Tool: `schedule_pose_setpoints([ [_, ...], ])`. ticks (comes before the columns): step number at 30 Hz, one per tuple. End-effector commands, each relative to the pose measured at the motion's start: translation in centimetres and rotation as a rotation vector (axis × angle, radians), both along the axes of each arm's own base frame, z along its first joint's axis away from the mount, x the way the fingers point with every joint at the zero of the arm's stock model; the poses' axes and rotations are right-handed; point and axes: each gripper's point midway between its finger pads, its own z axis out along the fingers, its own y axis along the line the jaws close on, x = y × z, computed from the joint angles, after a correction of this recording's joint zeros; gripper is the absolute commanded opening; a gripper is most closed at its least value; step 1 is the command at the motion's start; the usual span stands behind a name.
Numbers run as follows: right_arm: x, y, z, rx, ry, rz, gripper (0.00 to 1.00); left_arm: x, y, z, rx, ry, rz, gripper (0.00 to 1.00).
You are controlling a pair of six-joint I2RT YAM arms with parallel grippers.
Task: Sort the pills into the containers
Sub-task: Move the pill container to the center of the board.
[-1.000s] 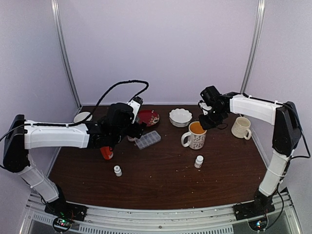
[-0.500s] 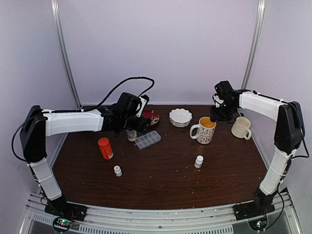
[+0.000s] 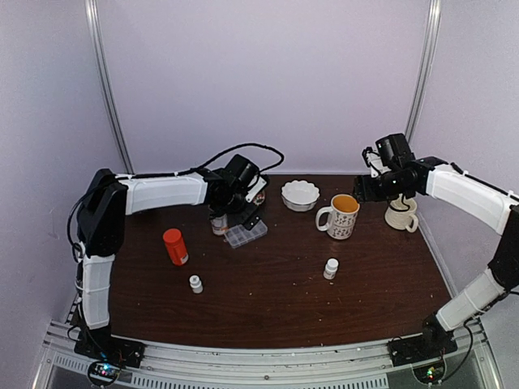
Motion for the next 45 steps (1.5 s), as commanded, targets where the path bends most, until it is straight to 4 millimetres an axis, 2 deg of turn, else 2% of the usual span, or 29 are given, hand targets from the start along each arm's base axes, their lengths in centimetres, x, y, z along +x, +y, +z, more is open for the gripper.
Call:
schedule_pose_setpoints([
  [1, -1.3, 2.2, 4.2, 0.128, -0.184, 0.087, 0.82, -0.3, 0.1, -2.5, 0.082, 0.082, -0.053, 0.98],
  [4, -2.4, 2.6, 6.6, 0.193, -0.291, 0.124, 0.99, -0.2, -0.2, -3.6, 0.074, 0.132, -0.048, 0.97],
  [7, -3.6, 3.1, 8.5, 0.243, -0.371, 0.174, 1.00, 0.0, -0.2, -4.4, 0.088, 0.169, -0.032, 0.98],
  [13, -5.4, 3.9, 10.6, 0.298, -0.442, 0.255, 1.00, 0.1, 0.1, -6.0, 0.100, 0.240, -0.013, 0.98],
  [18, -6.2, 4.0, 11.1, 0.322, -0.475, 0.278, 1.00, 0.1, 0.3, -7.2, 0.104, 0.291, -0.008, 0.98],
  [22, -6.5, 4.3, 10.8, 0.340, -0.466, 0.292, 1.00, -0.1, 0.2, -7.7, 0.102, 0.309, -0.015, 0.96],
  [28, -6.6, 4.2, 10.0, 0.345, -0.450, 0.280, 0.99, -2.0, -0.8, -8.0, 0.032, 0.412, -0.035, 0.86],
  [33, -7.0, 4.1, 9.9, 0.371, -0.449, 0.272, 0.99, -4.8, -3.3, -7.1, -0.106, 0.545, -0.079, 0.75],
  [38, -7.7, 4.4, 8.5, 0.419, -0.395, 0.265, 0.98, -8.2, -6.4, -5.4, -0.137, 0.556, -0.088, 0.76],
  [41, -9.3, 6.6, 7.2, 0.430, -0.336, 0.353, 0.97, -11.5, -9.4, -4.8, -0.213, 0.614, -0.105, 0.77],
  [43, -10.8, 8.1, 6.2, 0.366, -0.313, 0.402, 0.97, -13.3, -11.9, -4.0, -0.322, 0.640, -0.132, 0.77],
  [45, -11.6, 8.8, 4.9, 0.297, -0.284, 0.403, 0.97, -14.2, -13.4, -3.5, -0.396, 0.636, -0.122, 0.78],
])
